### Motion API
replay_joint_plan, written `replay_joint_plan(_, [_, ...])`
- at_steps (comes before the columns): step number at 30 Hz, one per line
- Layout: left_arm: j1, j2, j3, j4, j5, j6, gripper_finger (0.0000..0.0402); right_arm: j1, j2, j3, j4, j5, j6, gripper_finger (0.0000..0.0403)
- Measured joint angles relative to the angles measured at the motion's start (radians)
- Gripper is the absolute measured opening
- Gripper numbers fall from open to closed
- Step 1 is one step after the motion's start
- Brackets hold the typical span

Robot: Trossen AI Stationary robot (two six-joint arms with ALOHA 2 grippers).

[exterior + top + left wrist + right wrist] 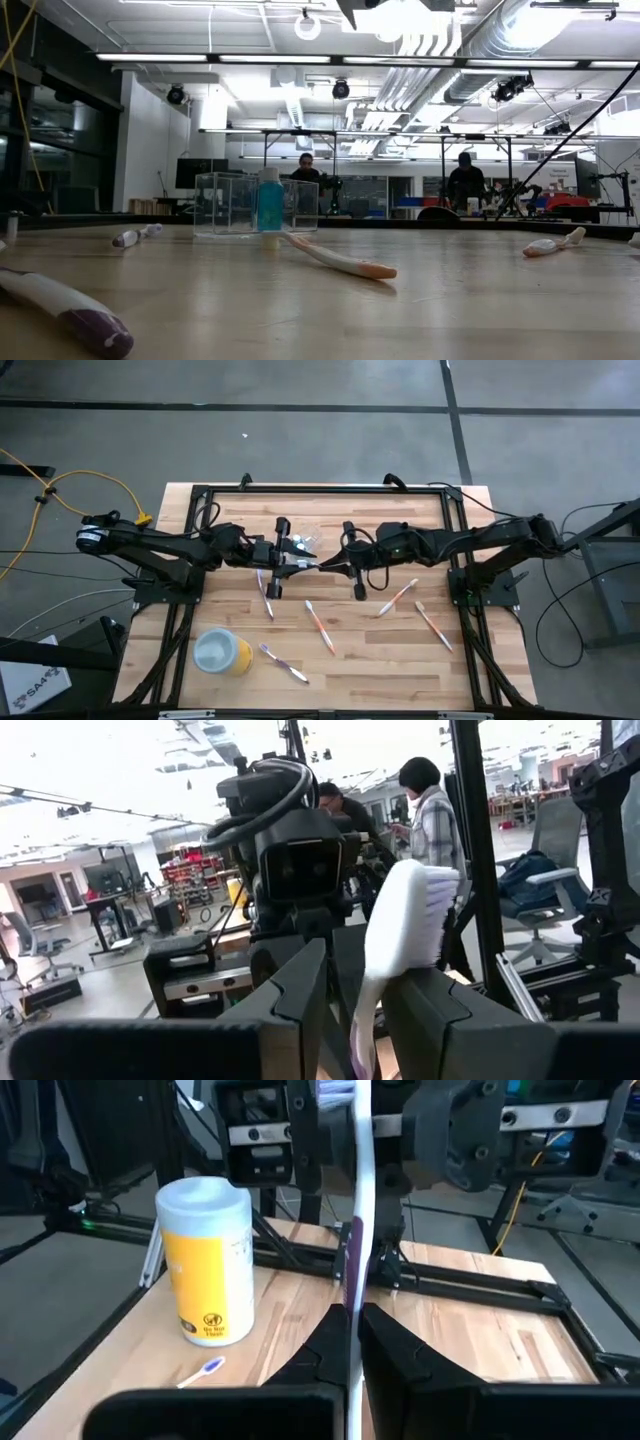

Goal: Pick & Place toothbrushing station
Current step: Put the top violet toothbrush into the transparent organizer

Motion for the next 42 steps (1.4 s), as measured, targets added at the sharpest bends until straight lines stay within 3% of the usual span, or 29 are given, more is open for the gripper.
replay_joint_plan(18, [0.0,0.0,0.0,-0.002,0.0,-0.026,0.0087,0.0,-0.001,0.0,0.016,0.0,-0.004,0.0004])
replay_joint_plan(21, [0.0,0.0,0.0,-0.004,0.0,-0.026,0.0073,0.0,-0.001,0.0,0.016,0.0,-0.004,0.0004])
replay_joint_plan(26, [0.0,0.0,0.0,-0.005,0.0,-0.026,0.0013,0.0,-0.001,0.0,0.016,-0.003,-0.003,0.0004])
replay_joint_plan(35, [0.0,0.0,0.0,-0.017,0.0,-0.049,0.0007,0.0,-0.001,0.0,0.012,-0.001,0.001,0.0009])
replay_joint_plan(42, [0.0,0.0,0.0,-0.03,0.0,-0.056,0.0007,0.0,-0.001,0.0,0.016,-0.001,0.003,0.0041])
